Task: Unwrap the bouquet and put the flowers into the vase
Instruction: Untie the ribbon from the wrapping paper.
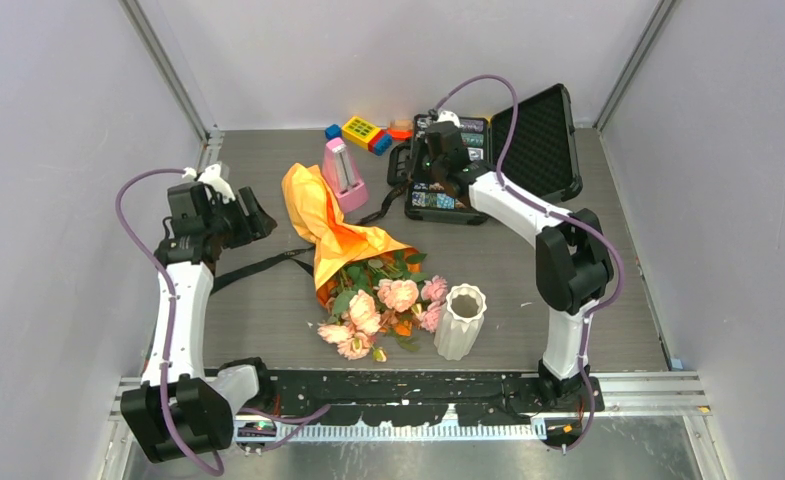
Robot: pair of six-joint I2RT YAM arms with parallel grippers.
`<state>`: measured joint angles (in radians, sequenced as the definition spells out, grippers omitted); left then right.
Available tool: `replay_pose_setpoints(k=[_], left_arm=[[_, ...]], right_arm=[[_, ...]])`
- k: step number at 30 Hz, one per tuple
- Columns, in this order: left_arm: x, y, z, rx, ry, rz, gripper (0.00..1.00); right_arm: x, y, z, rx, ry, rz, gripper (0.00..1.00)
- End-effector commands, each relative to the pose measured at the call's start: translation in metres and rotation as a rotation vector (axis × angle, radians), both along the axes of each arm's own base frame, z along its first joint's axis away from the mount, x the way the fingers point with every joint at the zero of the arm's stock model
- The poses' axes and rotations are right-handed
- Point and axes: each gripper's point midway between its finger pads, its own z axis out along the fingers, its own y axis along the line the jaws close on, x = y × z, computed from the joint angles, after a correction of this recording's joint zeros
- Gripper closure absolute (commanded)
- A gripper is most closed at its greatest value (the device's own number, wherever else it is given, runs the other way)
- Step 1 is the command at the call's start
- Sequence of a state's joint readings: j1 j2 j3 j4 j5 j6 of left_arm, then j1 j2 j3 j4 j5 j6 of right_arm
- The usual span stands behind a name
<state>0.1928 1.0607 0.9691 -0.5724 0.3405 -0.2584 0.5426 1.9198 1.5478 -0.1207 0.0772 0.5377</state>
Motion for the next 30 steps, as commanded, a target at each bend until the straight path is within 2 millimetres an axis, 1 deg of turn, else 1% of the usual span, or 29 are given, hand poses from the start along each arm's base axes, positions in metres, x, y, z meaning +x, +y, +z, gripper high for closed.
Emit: replay_pose_setpoints(k=[1,2,6,10,15,16,17,18,20,22,23,24,25,26,30], left_arm=[[0.005,-0.013,0.007,-0.013,-0.041,-0.059,0.36],[0.005,-0.014,0.006,-0.013,-0.040,-0.063,0.36],[0.005,-0.016,0.005,-0.015,-0.035,-0.071,0.36],[0.005,-0.018,0.005,-0.015,-0.034,-0.076,0.36],[0.004,-0.019,0.005,-0.015,-0.036,-0.081,0.36],[0.004,-0.019,0.005,-0.016,-0.036,-0.082,0.36],[0.004,-0.020,0.006,-0.016,-0.037,-0.084,0.36],[0.004,-0.020,0.005,-0.017,-0.036,-0.085,0.36],[0.003,-0.022,0.005,-0.019,-0.034,-0.093,0.36],[0.003,-0.026,0.003,-0.026,-0.030,-0.105,0.36],[0.002,-0.028,0.001,-0.031,-0.024,-0.113,0.36],[0.001,-0.031,-0.001,-0.044,-0.013,-0.118,0.36],[0.000,-0.035,-0.003,-0.059,-0.002,-0.124,0.36],[0.000,-0.040,-0.005,-0.085,0.011,-0.131,0.36],[-0.001,-0.065,-0.012,-0.216,0.035,-0.144,0.37]], right_arm=[[-0.001,-0.025,0.003,-0.130,-0.014,0.017,0.99],[0.002,-0.034,0.002,-0.144,-0.009,-0.001,0.98],[0.005,-0.045,0.006,-0.171,-0.015,-0.007,0.86],[0.004,-0.049,0.011,-0.212,-0.033,0.017,0.67],[-0.001,-0.058,0.015,-0.265,-0.037,0.018,0.56],[-0.003,-0.060,0.013,-0.278,-0.033,0.020,0.54],[-0.005,-0.062,0.017,-0.277,-0.037,0.022,0.52],[-0.009,-0.062,0.015,-0.283,-0.033,0.032,0.49],[-0.018,-0.060,0.020,-0.271,-0.039,0.069,0.45],[-0.028,-0.054,0.021,-0.250,-0.034,0.130,0.43],[-0.036,-0.046,0.021,-0.225,-0.026,0.182,0.42],[-0.042,-0.045,0.023,-0.215,-0.026,0.207,0.42],[-0.049,-0.039,0.024,-0.192,-0.021,0.247,0.42],[-0.056,-0.038,0.024,-0.183,-0.018,0.269,0.41],[-0.087,-0.022,0.027,-0.146,-0.015,0.386,0.40]])
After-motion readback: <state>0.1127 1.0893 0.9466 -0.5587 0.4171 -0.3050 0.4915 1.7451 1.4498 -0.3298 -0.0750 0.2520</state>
